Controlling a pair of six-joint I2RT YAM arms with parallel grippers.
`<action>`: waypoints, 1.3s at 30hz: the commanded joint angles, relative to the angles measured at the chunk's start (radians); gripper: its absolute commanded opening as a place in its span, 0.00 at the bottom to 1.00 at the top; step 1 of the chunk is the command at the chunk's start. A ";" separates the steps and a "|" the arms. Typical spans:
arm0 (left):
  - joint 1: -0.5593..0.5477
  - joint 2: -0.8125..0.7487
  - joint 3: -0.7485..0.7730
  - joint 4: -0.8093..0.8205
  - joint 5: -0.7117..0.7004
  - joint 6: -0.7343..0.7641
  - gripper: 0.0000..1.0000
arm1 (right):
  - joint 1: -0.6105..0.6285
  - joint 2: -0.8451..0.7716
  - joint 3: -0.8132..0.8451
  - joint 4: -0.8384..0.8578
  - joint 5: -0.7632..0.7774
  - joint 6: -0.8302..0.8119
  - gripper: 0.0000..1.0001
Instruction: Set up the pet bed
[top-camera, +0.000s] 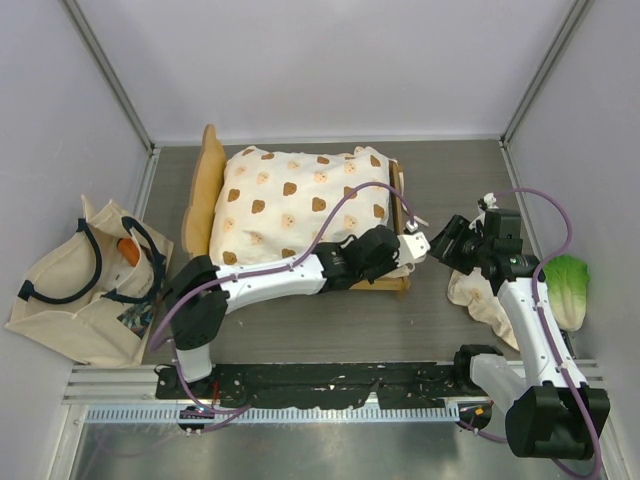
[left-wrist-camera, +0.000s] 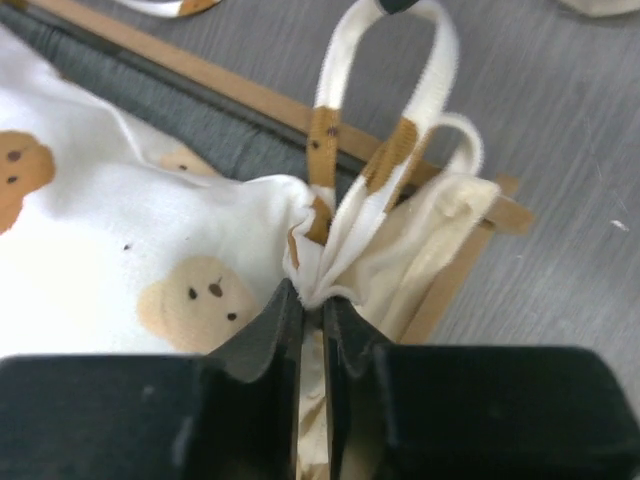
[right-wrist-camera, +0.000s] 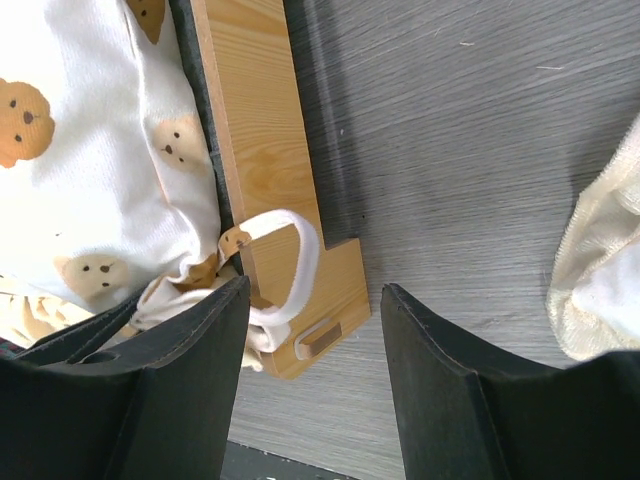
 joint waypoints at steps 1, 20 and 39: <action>-0.012 0.014 0.036 0.016 -0.186 -0.062 0.05 | 0.000 -0.002 0.003 0.014 -0.023 -0.005 0.60; 0.117 -0.322 -0.112 -0.048 0.020 0.040 0.00 | 0.134 -0.041 0.124 -0.011 -0.042 -0.079 0.50; 0.189 -0.329 -0.076 -0.085 0.017 -0.059 0.00 | 0.578 -0.015 0.092 0.095 0.215 -0.117 0.53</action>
